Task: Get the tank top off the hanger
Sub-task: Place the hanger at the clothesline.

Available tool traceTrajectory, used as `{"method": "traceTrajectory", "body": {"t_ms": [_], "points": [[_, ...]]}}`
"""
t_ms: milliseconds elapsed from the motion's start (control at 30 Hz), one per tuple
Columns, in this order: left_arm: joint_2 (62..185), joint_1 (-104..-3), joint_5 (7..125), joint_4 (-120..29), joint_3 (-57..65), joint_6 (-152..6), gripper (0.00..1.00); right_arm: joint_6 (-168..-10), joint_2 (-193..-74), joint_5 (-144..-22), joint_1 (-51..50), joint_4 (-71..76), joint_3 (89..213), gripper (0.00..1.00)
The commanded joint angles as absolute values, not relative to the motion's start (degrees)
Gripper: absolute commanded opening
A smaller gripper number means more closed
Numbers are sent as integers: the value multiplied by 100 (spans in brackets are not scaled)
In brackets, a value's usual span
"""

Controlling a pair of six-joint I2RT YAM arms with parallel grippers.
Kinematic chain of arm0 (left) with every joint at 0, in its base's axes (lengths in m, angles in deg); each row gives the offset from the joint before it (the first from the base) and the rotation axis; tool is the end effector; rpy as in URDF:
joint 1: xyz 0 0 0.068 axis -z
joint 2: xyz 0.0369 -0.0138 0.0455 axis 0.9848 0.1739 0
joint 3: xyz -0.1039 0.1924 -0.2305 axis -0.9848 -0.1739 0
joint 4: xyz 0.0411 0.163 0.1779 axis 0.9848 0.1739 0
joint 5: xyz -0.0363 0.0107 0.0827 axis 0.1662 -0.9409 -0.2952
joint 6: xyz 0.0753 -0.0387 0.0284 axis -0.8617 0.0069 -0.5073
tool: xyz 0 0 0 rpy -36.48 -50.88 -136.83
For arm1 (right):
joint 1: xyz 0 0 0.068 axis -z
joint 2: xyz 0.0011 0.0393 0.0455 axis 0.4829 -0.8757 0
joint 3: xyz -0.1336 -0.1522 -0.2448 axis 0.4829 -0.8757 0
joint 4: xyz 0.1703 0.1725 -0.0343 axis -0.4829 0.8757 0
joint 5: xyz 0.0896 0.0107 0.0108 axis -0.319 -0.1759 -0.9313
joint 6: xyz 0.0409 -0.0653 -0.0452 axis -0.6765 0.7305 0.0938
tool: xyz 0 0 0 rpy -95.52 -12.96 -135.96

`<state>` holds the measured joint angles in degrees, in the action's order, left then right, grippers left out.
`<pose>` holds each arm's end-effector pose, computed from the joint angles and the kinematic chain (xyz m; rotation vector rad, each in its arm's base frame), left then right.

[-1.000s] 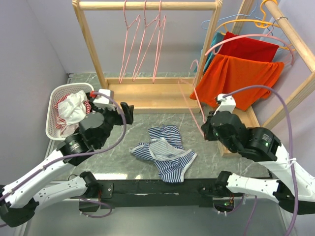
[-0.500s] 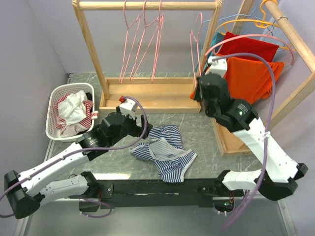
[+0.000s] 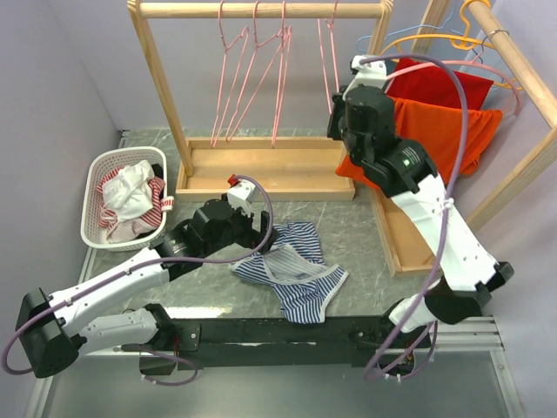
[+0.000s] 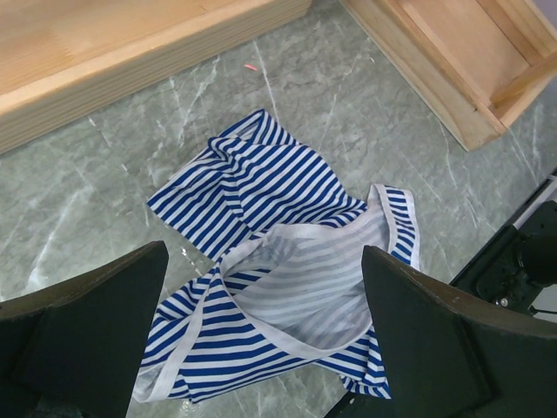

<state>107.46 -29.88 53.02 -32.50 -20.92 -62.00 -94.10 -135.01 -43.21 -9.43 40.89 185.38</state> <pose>0.1580 -0.1783 0.3304 0.4367 1.9994 -0.7276 0.2573 0.1497 0.5493 -0.0064 1.7489 0.1444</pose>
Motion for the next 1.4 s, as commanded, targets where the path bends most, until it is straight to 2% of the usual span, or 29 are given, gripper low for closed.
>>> {"method": "traceTrajectory", "body": {"t_ms": [0,300,733,800,833,867,933,1133,1367], "points": [[10785,-2962,5564,-3619,-2121,-6155,99,-9312,-13868,-4669,-716,3919,18984,0],[10882,-2971,5600,-3619,-2244,-6146,99,-9356,-14308,-4960,-479,3875,19178,0],[11163,-2962,5740,-3680,-2182,-6207,99,-9620,-13509,-5180,-479,3691,17930,0],[11216,-2962,5740,-3706,-2138,-6216,99,-9593,-13465,-5223,-479,3717,17903,17],[11251,-2962,5740,-3707,-2138,-6216,99,-9576,-13438,-5224,-488,3726,17886,35],[11268,-2954,5749,-3707,-2121,-6190,99,-9576,-13386,-5224,-488,3700,17851,63],[11356,-2954,5479,-3707,-2138,-6120,100,-9515,-13202,-5337,-488,3656,17771,78],[12066,-2954,5555,-3601,-1989,-6005,100,-9567,-12639,-5382,-619,3919,17614,100],[12920,-2629,6310,-3549,-1761,-6066,99,-9725,-11892,-5426,-646,3867,17060,100]]}}
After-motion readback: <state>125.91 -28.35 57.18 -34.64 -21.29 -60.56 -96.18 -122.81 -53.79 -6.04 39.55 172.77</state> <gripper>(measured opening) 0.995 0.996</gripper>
